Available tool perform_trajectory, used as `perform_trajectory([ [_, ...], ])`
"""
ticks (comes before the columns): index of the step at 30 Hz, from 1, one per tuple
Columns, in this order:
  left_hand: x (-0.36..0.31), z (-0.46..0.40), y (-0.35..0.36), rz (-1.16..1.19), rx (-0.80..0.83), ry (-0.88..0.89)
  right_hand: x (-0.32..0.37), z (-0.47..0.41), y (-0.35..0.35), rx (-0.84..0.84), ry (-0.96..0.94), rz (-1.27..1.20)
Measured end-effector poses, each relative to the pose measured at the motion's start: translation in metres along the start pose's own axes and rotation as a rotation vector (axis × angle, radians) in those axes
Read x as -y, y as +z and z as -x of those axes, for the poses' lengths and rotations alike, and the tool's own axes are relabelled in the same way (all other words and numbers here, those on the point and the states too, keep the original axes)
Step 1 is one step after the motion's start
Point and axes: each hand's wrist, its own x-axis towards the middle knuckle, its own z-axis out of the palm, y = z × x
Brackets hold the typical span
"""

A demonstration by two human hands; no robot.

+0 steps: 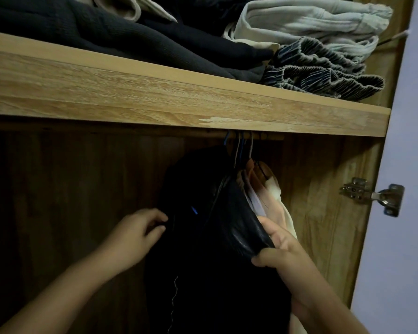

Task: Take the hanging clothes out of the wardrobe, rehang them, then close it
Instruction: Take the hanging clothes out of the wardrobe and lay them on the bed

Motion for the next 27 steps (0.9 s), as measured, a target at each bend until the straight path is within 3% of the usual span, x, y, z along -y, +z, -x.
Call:
perform_trajectory([
  [6, -0.04, -0.013, 0.01, -0.015, -0.248, -0.038, 0.024, 0.061, -0.018, 0.077, 0.041, 0.047],
  [11, -0.078, -0.008, 0.02, -0.003, -0.199, 0.009, 0.045, 0.12, -0.031, 0.095, 0.102, 0.086],
  [16, -0.122, 0.017, 0.028, 0.175, 0.012, 0.083, 0.062, 0.194, -0.039, 0.028, 0.109, 0.126],
  [22, -0.184, 0.063, 0.046, 0.253, 0.008, 0.206, 0.085, 0.287, -0.052, -0.021, 0.116, 0.185],
  [27, -0.233, 0.101, 0.072, 0.29, -0.082, 0.241, 0.116, 0.357, -0.071, -0.122, 0.159, 0.418],
])
